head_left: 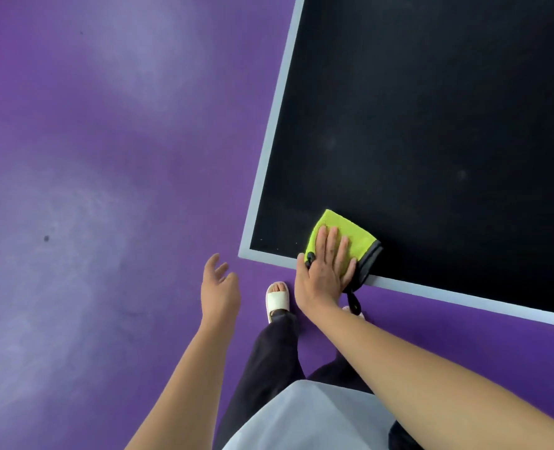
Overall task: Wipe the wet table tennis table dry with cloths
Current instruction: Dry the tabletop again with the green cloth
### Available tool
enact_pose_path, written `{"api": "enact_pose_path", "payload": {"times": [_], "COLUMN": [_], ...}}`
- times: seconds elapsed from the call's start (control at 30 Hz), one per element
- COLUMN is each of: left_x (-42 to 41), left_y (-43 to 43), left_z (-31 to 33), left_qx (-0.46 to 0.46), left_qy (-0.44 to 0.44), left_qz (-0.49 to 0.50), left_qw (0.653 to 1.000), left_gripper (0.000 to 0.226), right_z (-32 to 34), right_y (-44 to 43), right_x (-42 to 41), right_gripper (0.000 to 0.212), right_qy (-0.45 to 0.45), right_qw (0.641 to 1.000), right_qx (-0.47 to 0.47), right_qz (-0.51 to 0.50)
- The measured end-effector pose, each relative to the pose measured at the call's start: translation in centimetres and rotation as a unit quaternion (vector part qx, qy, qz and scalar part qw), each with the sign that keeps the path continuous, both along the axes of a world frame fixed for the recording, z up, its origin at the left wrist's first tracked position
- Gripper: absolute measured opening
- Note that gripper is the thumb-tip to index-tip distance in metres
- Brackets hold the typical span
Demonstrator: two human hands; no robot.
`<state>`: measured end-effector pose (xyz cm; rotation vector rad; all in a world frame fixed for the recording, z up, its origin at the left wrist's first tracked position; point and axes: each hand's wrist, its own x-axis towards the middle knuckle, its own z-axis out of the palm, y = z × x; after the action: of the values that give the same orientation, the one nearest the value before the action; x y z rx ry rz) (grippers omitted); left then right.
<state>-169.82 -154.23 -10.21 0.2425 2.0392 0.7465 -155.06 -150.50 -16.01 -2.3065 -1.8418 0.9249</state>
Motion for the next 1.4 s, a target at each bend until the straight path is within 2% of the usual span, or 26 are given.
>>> {"api": "enact_pose_path", "payload": {"times": [0.13,0.23,0.3,0.33,0.4,0.43,0.47,0.5,0.57,0.63,0.7,0.8,0.87,0.9,1.0,1.07,1.13,1.23,1.3,1.4], "left_x": [-3.2,-5.4,-6.8,-7.4,-8.4,-8.8,-9.1,-9.2,-9.1,-8.6,-8.1,-7.5,-7.3,-7.3,-7.5,-7.9,-8.5,-9.0,-8.9,-8.2], "left_y": [-0.8,-1.5,-1.7,-1.7,-1.6,-1.4,-1.1,-0.7,0.2,1.0,1.8,2.8,3.4,3.6,4.2,4.3,4.2,4.0,3.9,4.6], "left_z": [-0.8,-1.1,-1.2,-1.1,-0.8,-0.7,-0.6,-0.6,-0.5,-0.3,-0.1,0.3,0.3,0.3,0.4,0.4,0.3,0.1,0.3,0.9], "left_qx": [0.005,0.001,-0.001,-0.001,0.005,0.011,0.018,0.024,0.029,0.031,0.035,0.04,0.04,0.039,0.04,0.044,0.049,0.066,0.086,0.135], "left_qy": [-0.118,-0.128,-0.123,-0.122,-0.12,-0.118,-0.116,-0.114,-0.116,-0.127,-0.136,-0.141,-0.139,-0.136,-0.119,-0.109,-0.1,-0.088,-0.076,-0.065], "left_qz": [-0.009,0.018,0.043,0.053,0.071,0.078,0.082,0.085,0.084,0.073,0.058,0.043,0.037,0.036,0.039,0.051,0.066,0.096,0.107,0.117], "left_qw": [0.993,0.992,0.992,0.991,0.99,0.99,0.99,0.99,0.989,0.989,0.988,0.988,0.989,0.989,0.991,0.992,0.992,0.989,0.988,0.982], "left_gripper": [0.047,0.045,0.045,0.045,0.041,0.04,0.038,0.038,0.041,0.041,0.039,0.039,0.042,0.043,0.044,0.046,0.046,0.044,0.039,0.03], "right_z": [0.0,0.7,1.6,2.5,4.3,5.3,6.4,7.1,8.7,10.4,12.0,12.4,10.0,8.5,3.9,3.5,4.3,6.4,6.8,8.4], "right_y": [0.1,0.7,1.4,1.8,2.7,3.3,4.0,4.6,5.9,6.9,7.8,8.5,8.5,8.0,6.1,6.0,6.6,7.8,8.7,10.4], "right_x": [-7.2,-11.7,-13.8,-14.4,-14.7,-14.3,-13.4,-12.2,-8.8,-4.7,-0.9,2.7,3.6,3.3,0.0,-3.2,-6.3,-10.4,-11.7,-10.6], "right_gripper": [0.068,0.065,0.058,0.049,0.034,0.04,0.046,0.042,0.022,0.017,0.014,0.018,0.02,0.03,0.051,0.05,0.048,0.049,0.041,0.056], "right_qy": [0.011,0.049,0.118,0.194,0.371,0.424,0.45,0.477,0.508,0.527,0.482,0.287,0.15,0.092,-0.011,0.011,0.093,0.193,0.315,0.447], "right_qw": [0.998,0.992,0.982,0.97,0.91,0.881,0.861,0.841,0.811,0.792,0.821,0.912,0.957,0.974,0.994,0.994,0.992,0.971,0.922,0.843], "right_qx": [0.006,-0.013,-0.043,-0.086,-0.182,-0.207,-0.226,-0.231,-0.219,-0.152,-0.041,0.085,0.094,0.072,-0.007,0.004,-0.015,-0.141,-0.222,-0.279], "right_qz": [0.054,0.113,0.141,0.121,0.025,-0.024,-0.065,-0.108,-0.191,-0.267,-0.303,-0.279,-0.231,-0.194,-0.105,-0.109,-0.084,-0.013,-0.034,-0.107]}}
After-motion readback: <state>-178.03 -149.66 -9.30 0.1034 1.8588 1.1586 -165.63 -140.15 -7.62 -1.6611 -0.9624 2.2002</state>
